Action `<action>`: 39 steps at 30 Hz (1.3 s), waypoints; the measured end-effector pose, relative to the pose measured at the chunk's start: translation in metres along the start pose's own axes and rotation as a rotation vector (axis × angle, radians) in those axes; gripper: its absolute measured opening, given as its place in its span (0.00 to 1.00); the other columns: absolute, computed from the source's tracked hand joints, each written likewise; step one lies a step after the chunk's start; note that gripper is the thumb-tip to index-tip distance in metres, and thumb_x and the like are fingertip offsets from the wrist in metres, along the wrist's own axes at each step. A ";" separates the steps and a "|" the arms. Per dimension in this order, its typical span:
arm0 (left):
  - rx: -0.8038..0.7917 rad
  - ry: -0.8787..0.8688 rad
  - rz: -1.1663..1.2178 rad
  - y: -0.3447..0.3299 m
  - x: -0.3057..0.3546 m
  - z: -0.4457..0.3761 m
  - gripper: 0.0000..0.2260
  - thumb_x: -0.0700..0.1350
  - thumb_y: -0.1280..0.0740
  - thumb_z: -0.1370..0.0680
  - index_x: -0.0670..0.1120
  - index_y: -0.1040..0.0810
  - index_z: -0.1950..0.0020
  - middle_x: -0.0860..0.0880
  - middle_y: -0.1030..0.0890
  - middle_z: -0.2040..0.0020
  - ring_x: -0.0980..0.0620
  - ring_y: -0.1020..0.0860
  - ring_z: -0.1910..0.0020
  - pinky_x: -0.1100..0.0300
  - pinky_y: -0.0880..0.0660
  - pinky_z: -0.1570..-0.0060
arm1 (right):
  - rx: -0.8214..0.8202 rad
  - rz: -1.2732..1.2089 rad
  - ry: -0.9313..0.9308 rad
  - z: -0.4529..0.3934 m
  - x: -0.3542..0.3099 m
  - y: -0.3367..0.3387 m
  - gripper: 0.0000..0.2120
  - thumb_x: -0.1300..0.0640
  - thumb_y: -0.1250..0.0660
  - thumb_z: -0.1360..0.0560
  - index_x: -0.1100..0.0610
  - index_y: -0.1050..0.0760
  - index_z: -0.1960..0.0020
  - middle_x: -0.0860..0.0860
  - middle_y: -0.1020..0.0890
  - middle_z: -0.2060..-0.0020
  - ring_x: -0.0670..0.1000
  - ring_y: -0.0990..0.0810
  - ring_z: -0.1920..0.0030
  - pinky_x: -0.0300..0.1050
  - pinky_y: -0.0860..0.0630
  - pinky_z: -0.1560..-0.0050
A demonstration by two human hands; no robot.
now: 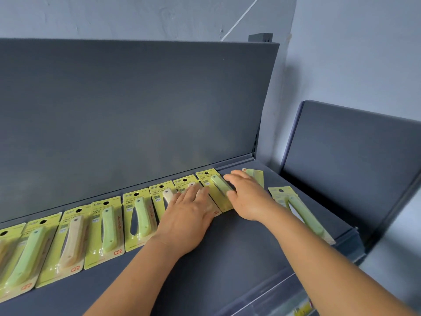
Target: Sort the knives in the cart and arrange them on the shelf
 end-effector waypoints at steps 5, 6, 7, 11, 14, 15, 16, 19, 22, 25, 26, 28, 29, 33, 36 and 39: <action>0.014 -0.111 0.069 0.011 0.051 -0.012 0.25 0.54 0.43 0.19 0.48 0.42 0.24 0.49 0.36 0.27 0.49 0.38 0.28 0.58 0.46 0.29 | 0.097 0.044 -0.224 0.007 0.058 0.039 0.21 0.63 0.43 0.23 0.54 0.33 0.30 0.56 0.29 0.34 0.58 0.30 0.34 0.48 0.30 0.36; -0.011 -0.117 0.074 0.007 0.060 -0.018 0.25 0.54 0.42 0.20 0.47 0.40 0.25 0.48 0.34 0.29 0.47 0.36 0.29 0.57 0.44 0.30 | 0.083 0.044 -0.260 0.009 0.068 0.040 0.21 0.63 0.43 0.23 0.54 0.33 0.31 0.57 0.29 0.35 0.58 0.29 0.36 0.50 0.29 0.37; -0.037 -0.116 0.066 0.002 0.069 -0.023 0.25 0.54 0.42 0.20 0.46 0.39 0.26 0.47 0.32 0.30 0.46 0.34 0.31 0.55 0.42 0.30 | 0.064 0.042 -0.284 0.011 0.077 0.040 0.21 0.63 0.43 0.23 0.54 0.33 0.31 0.57 0.29 0.35 0.58 0.29 0.36 0.51 0.28 0.38; -0.133 -0.052 -0.023 -0.020 0.092 -0.049 0.27 0.59 0.43 0.21 0.43 0.38 0.28 0.42 0.31 0.31 0.42 0.35 0.31 0.50 0.42 0.30 | -0.008 0.033 -0.281 0.014 0.091 0.030 0.23 0.63 0.44 0.23 0.50 0.33 0.30 0.54 0.26 0.35 0.56 0.27 0.37 0.48 0.25 0.42; -0.200 0.028 -0.113 -0.034 0.096 -0.060 0.34 0.65 0.46 0.22 0.41 0.42 0.26 0.39 0.34 0.29 0.39 0.40 0.27 0.45 0.49 0.28 | -0.024 0.020 -0.259 0.013 0.093 0.027 0.26 0.64 0.44 0.23 0.50 0.37 0.27 0.54 0.27 0.33 0.56 0.29 0.34 0.48 0.26 0.39; -0.194 0.047 -0.124 -0.035 0.096 -0.063 0.34 0.66 0.46 0.23 0.41 0.41 0.27 0.39 0.33 0.29 0.39 0.39 0.27 0.44 0.50 0.28 | -0.024 0.016 -0.250 0.012 0.093 0.027 0.26 0.64 0.44 0.23 0.50 0.37 0.26 0.54 0.28 0.33 0.56 0.29 0.34 0.49 0.27 0.38; -0.174 0.058 -0.128 -0.035 0.097 -0.065 0.33 0.66 0.46 0.23 0.41 0.39 0.29 0.39 0.30 0.31 0.39 0.37 0.29 0.44 0.50 0.29 | -0.023 0.009 -0.241 0.011 0.093 0.027 0.26 0.64 0.44 0.23 0.50 0.38 0.26 0.53 0.28 0.31 0.55 0.29 0.33 0.48 0.28 0.37; -0.102 0.054 -0.135 -0.027 0.101 -0.069 0.28 0.64 0.44 0.23 0.42 0.33 0.35 0.42 0.23 0.41 0.42 0.27 0.39 0.46 0.47 0.30 | -0.024 -0.018 -0.225 0.007 0.092 0.026 0.27 0.63 0.44 0.22 0.49 0.39 0.25 0.52 0.31 0.29 0.55 0.30 0.32 0.47 0.29 0.35; -0.052 0.040 -0.130 -0.017 0.105 -0.070 0.23 0.61 0.42 0.23 0.43 0.30 0.40 0.43 0.21 0.47 0.43 0.23 0.45 0.48 0.46 0.32 | -0.017 -0.046 -0.213 0.003 0.092 0.027 0.27 0.64 0.43 0.23 0.49 0.37 0.26 0.52 0.29 0.31 0.55 0.29 0.33 0.48 0.29 0.36; -0.036 0.026 -0.115 -0.011 0.107 -0.070 0.17 0.56 0.42 0.22 0.44 0.27 0.44 0.44 0.20 0.50 0.44 0.23 0.48 0.51 0.41 0.36 | 0.000 -0.073 -0.197 0.001 0.092 0.030 0.24 0.64 0.43 0.23 0.51 0.32 0.29 0.52 0.27 0.32 0.54 0.28 0.34 0.46 0.29 0.35; -0.036 0.021 -0.118 -0.010 0.106 -0.070 0.15 0.53 0.42 0.21 0.44 0.26 0.44 0.43 0.20 0.49 0.44 0.23 0.49 0.52 0.38 0.38 | 0.013 -0.080 -0.188 0.000 0.093 0.032 0.23 0.65 0.43 0.22 0.51 0.31 0.30 0.52 0.27 0.32 0.54 0.28 0.35 0.45 0.29 0.36; -0.014 -0.031 -0.201 -0.007 0.110 -0.069 0.12 0.45 0.42 0.20 0.41 0.26 0.41 0.42 0.21 0.46 0.43 0.24 0.48 0.53 0.35 0.42 | 0.051 -0.103 -0.156 -0.002 0.093 0.037 0.22 0.66 0.42 0.23 0.51 0.28 0.33 0.53 0.29 0.34 0.54 0.27 0.37 0.44 0.29 0.38; -0.006 -0.058 -0.241 -0.006 0.113 -0.068 0.11 0.40 0.42 0.21 0.40 0.27 0.40 0.42 0.23 0.45 0.43 0.24 0.47 0.53 0.33 0.44 | 0.077 -0.128 -0.139 -0.004 0.092 0.039 0.22 0.66 0.41 0.24 0.50 0.28 0.33 0.53 0.30 0.34 0.54 0.27 0.37 0.43 0.30 0.39; 0.088 -0.027 -0.141 0.005 0.108 -0.068 0.13 0.37 0.42 0.21 0.40 0.31 0.36 0.43 0.23 0.43 0.43 0.23 0.45 0.55 0.29 0.47 | 0.243 -0.237 -0.100 -0.008 0.090 0.052 0.16 0.61 0.32 0.25 0.51 0.25 0.39 0.52 0.25 0.41 0.53 0.24 0.42 0.43 0.29 0.44; 0.158 0.000 0.010 0.011 0.104 -0.067 0.15 0.37 0.41 0.21 0.44 0.32 0.34 0.45 0.24 0.41 0.43 0.22 0.45 0.55 0.27 0.50 | 0.391 -0.281 -0.072 -0.006 0.090 0.066 0.07 0.57 0.30 0.26 0.50 0.22 0.49 0.50 0.25 0.50 0.53 0.22 0.49 0.44 0.26 0.50; 0.239 0.052 0.189 0.026 0.086 -0.066 0.21 0.32 0.40 0.24 0.46 0.31 0.33 0.47 0.26 0.39 0.44 0.22 0.46 0.55 0.26 0.51 | 0.526 -0.320 -0.041 0.000 0.089 0.079 0.12 0.56 0.28 0.29 0.47 0.23 0.46 0.48 0.30 0.47 0.52 0.27 0.45 0.44 0.28 0.46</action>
Point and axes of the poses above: each hand's wrist, its own z-axis away from the middle knuckle, its own y-axis out of the back of the hand, x = y × z, the point moved 10 cm from there along -z, towards the middle knuckle
